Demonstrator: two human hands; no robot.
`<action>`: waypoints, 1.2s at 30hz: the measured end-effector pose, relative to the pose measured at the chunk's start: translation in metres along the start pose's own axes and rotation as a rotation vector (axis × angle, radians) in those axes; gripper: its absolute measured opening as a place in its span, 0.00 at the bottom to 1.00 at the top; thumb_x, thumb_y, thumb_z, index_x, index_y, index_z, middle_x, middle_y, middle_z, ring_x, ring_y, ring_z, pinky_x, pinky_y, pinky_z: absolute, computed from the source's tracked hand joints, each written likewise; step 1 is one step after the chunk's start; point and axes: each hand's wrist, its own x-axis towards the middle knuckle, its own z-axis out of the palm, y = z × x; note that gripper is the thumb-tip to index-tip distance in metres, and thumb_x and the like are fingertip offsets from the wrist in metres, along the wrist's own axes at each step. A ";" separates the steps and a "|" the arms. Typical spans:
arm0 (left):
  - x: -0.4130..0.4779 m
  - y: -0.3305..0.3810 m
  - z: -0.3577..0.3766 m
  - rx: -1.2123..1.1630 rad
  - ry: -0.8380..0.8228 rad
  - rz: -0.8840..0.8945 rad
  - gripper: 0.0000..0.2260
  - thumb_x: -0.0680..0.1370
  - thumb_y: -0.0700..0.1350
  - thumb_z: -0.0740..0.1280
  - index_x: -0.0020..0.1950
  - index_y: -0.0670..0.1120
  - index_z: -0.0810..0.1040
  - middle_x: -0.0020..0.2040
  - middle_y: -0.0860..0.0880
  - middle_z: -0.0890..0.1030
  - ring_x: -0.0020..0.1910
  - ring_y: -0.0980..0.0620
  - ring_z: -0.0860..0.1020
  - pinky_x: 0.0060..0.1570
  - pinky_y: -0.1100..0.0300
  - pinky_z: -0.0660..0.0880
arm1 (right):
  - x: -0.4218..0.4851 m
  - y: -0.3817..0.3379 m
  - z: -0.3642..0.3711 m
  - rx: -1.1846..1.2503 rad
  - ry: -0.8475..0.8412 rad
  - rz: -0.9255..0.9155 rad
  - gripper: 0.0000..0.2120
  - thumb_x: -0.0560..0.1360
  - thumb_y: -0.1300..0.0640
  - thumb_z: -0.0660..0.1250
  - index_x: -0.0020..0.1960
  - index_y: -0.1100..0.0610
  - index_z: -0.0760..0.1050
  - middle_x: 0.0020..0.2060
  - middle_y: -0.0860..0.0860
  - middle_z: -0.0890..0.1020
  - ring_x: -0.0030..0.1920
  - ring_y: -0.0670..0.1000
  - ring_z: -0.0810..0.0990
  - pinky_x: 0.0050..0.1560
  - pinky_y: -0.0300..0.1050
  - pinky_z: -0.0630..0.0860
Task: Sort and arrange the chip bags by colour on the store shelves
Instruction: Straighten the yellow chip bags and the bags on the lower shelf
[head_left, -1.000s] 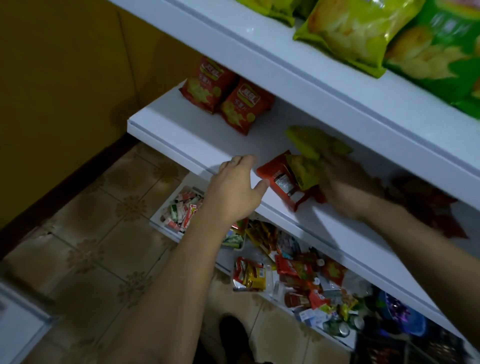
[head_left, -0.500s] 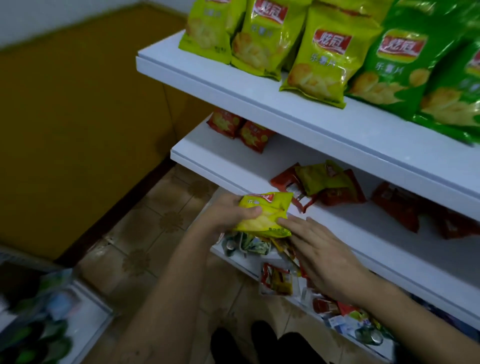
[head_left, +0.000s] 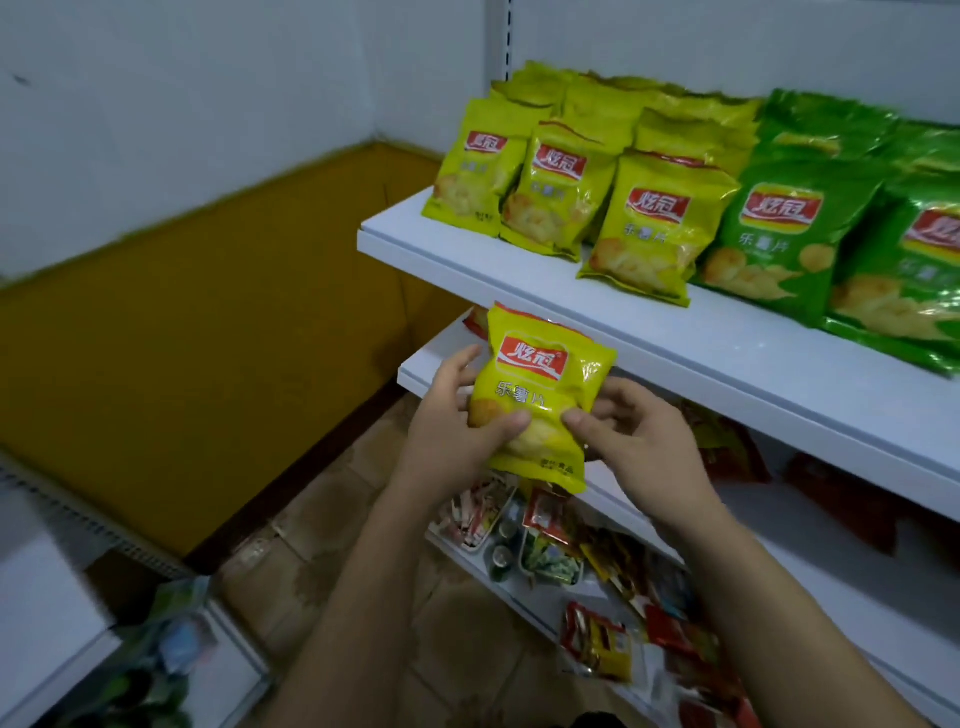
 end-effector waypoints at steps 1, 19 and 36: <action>0.005 0.007 0.003 -0.054 -0.016 -0.028 0.33 0.71 0.41 0.75 0.72 0.51 0.65 0.60 0.52 0.78 0.54 0.57 0.80 0.44 0.64 0.78 | 0.006 -0.005 -0.003 0.015 0.007 -0.031 0.10 0.74 0.61 0.71 0.54 0.56 0.78 0.39 0.54 0.83 0.41 0.54 0.82 0.41 0.48 0.81; 0.091 0.040 0.057 0.067 -0.085 0.051 0.23 0.69 0.47 0.76 0.61 0.50 0.75 0.54 0.50 0.83 0.54 0.53 0.81 0.51 0.58 0.80 | 0.084 -0.015 -0.068 0.002 0.175 -0.167 0.12 0.70 0.59 0.75 0.50 0.47 0.78 0.41 0.48 0.82 0.38 0.46 0.80 0.44 0.43 0.78; 0.234 0.048 -0.076 0.160 0.113 0.140 0.21 0.74 0.41 0.73 0.62 0.52 0.68 0.57 0.53 0.79 0.57 0.53 0.78 0.59 0.47 0.76 | 0.187 -0.055 0.074 -0.412 0.217 -0.302 0.26 0.75 0.54 0.69 0.72 0.49 0.66 0.64 0.46 0.72 0.63 0.44 0.71 0.62 0.42 0.71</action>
